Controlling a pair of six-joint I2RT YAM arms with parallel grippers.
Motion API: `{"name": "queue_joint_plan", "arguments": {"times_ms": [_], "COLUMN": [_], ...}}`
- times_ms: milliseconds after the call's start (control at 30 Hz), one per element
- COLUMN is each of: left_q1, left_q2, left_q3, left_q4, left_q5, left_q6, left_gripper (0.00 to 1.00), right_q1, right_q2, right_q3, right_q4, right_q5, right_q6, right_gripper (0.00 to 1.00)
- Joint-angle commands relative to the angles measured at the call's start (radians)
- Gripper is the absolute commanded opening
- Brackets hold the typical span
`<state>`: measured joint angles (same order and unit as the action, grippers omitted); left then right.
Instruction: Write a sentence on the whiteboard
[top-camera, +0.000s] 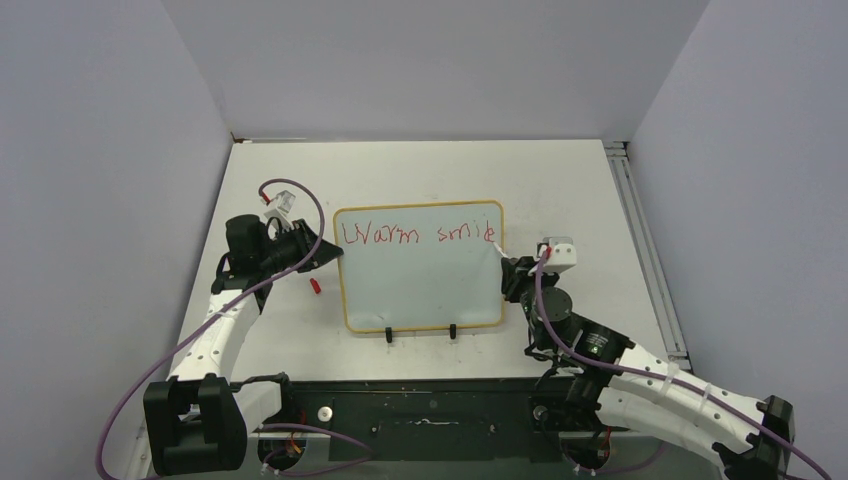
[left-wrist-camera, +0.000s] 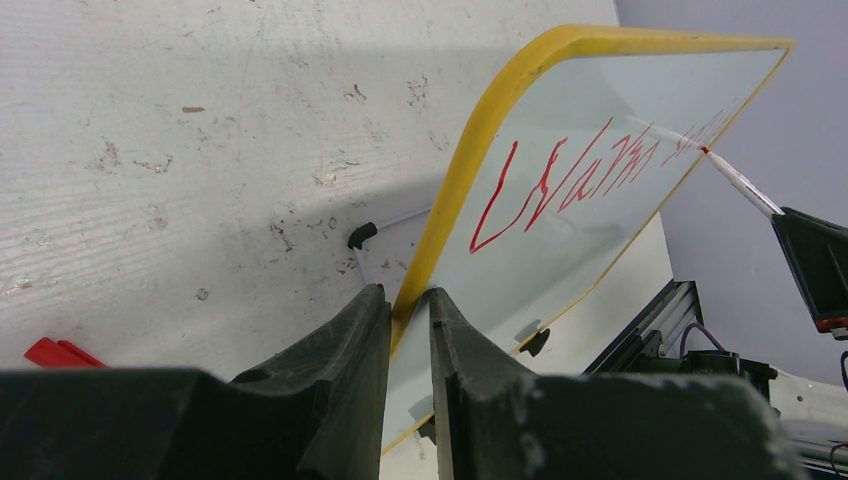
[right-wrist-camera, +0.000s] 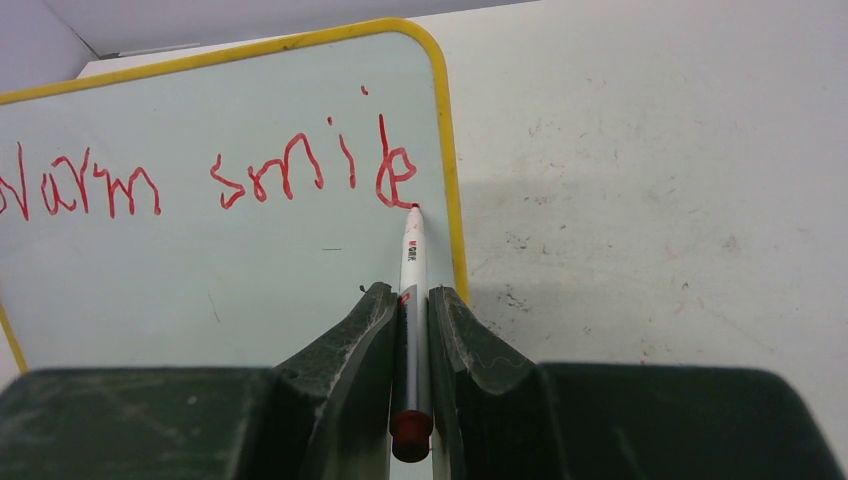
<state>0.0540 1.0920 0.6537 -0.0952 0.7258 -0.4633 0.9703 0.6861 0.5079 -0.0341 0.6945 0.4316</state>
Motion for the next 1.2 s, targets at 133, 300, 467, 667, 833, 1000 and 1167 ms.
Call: {"name": "queue_joint_plan", "arguments": {"times_ms": [133,300,467,667,833,1000,1167], "left_q1": [-0.003,-0.003,-0.003,-0.003,-0.003,-0.003,-0.003], "left_q2": [-0.018,-0.017,-0.016,-0.014,-0.013,-0.008,-0.006], "left_q3": [0.047,0.047,0.047,0.049,0.049,0.05,0.05], "left_q4": [0.003,0.005,0.005,0.005,0.005,0.006,0.007], "left_q5": [0.008,0.009,0.008,0.008,0.008,0.01,0.01], "left_q6": [0.011,0.011,0.011,0.011,0.011,0.011,0.011], "left_gripper": [0.19,0.19,0.19,0.19,0.19,0.19,0.19], "right_q1": [0.01,0.009,0.008,0.008,0.008,0.007,0.004], "right_q2": [-0.084,-0.068,-0.037,-0.018,-0.024,-0.023,0.004], "right_q3": [0.016,0.026,0.031,0.037,0.037,0.034,0.037], "right_q4": [0.012,0.018,0.076,0.119,0.123,0.13,0.141], "right_q5": [-0.029,0.01,0.023,0.034,0.049,0.065,0.063], "right_q6": [-0.037,-0.048,-0.071,-0.094,-0.103,-0.112,-0.121], "right_gripper": [0.05,0.05,0.05,0.05,0.05,0.05,0.05]}}
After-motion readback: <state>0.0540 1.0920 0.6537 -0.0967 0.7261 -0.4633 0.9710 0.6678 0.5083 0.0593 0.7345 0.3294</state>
